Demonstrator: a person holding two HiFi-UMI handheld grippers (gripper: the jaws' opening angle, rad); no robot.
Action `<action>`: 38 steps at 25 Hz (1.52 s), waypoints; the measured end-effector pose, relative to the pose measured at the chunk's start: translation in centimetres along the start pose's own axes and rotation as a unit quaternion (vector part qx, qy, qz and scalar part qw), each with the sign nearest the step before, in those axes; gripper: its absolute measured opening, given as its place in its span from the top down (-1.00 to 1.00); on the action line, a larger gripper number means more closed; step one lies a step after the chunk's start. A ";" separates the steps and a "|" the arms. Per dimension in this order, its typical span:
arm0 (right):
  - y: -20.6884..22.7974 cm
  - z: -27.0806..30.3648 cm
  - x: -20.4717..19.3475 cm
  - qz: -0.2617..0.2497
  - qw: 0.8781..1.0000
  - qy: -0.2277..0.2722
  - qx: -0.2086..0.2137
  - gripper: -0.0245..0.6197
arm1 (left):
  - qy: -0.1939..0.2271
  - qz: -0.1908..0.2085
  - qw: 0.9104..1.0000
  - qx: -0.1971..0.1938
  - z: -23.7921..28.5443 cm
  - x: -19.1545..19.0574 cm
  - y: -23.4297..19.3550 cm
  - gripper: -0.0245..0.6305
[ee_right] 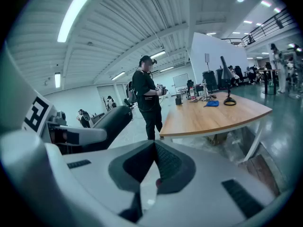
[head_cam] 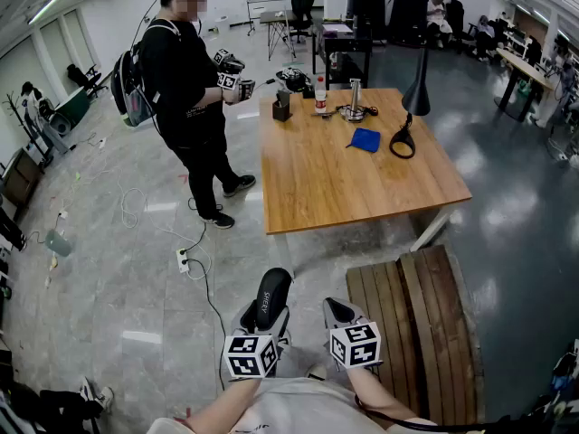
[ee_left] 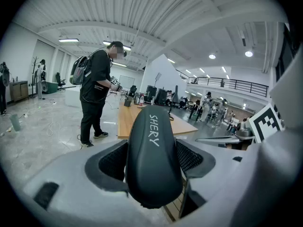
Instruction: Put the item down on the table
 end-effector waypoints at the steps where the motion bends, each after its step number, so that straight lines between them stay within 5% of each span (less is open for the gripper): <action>1: 0.5 0.6 0.2 0.000 1.000 0.000 0.000 0.91 | 0.001 -0.001 1.000 0.000 0.8 0.3 -0.1 -0.08; 12: 6.1 9.7 5.3 0.009 1.000 -0.006 -0.027 0.91 | -0.003 -0.010 0.999 -0.034 12.4 6.3 -3.8 -0.08; 24: 6.5 21.5 13.4 -0.013 0.999 0.009 -0.030 0.91 | 0.001 0.020 0.998 -0.052 20.9 14.9 -10.2 -0.08; 38: 11.0 26.7 17.5 -0.045 0.999 -0.018 -0.011 0.91 | 0.006 -0.004 0.999 -0.035 27.2 18.4 -9.2 -0.08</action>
Point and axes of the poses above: the fingertips, and each gripper's own axes: z forward along the fingers, y to its right, x out of its top, the point moved 7 cm from there along -z, backward along the fingers, and after that the axes turned 5 degrees about -z, right-handed, at the moved point
